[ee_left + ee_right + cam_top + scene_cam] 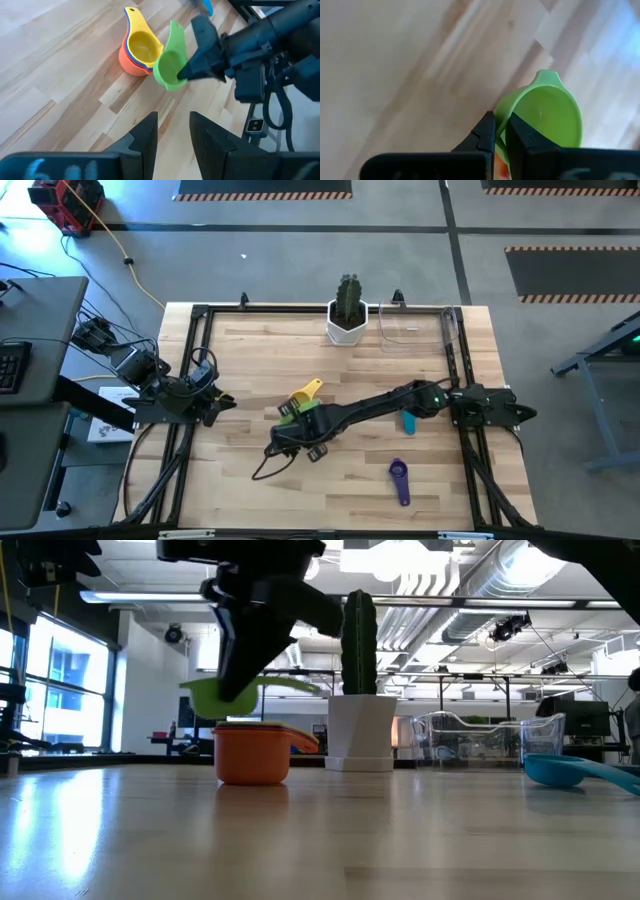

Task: Nest measuring cups in basket
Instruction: Stack the green measuring cup on top of the yellow measuring cup

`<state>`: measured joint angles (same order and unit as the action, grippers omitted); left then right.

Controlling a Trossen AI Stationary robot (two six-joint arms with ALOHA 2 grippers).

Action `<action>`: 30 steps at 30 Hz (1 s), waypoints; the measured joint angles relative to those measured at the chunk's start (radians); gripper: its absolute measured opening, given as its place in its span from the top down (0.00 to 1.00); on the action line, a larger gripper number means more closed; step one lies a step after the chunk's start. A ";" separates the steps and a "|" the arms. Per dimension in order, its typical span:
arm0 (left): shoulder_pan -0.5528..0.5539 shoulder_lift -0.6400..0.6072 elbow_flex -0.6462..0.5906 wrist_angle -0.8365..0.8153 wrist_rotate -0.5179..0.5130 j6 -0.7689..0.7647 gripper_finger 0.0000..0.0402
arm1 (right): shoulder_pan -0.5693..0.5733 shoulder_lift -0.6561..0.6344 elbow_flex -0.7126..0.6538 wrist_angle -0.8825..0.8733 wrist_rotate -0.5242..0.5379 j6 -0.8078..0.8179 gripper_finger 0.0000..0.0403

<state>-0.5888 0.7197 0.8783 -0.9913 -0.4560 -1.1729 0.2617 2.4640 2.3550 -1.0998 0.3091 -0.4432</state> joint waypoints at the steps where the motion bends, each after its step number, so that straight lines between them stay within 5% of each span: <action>1: 0.000 0.000 0.000 0.000 0.000 0.005 0.74 | -0.004 -0.005 0.000 -0.010 0.010 -0.005 0.99; 16: 0.000 0.000 0.000 -0.038 0.006 0.006 0.74 | -0.101 -0.086 -0.005 -0.152 -0.144 -0.190 0.99; 30: -0.001 0.000 0.000 -0.045 0.008 0.007 0.74 | -0.132 -0.084 -0.030 -0.099 -0.217 -0.318 0.98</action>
<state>-0.5896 0.7197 0.8783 -1.0367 -0.4477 -1.1664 0.1293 2.3802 2.3249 -1.1986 0.0925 -0.7609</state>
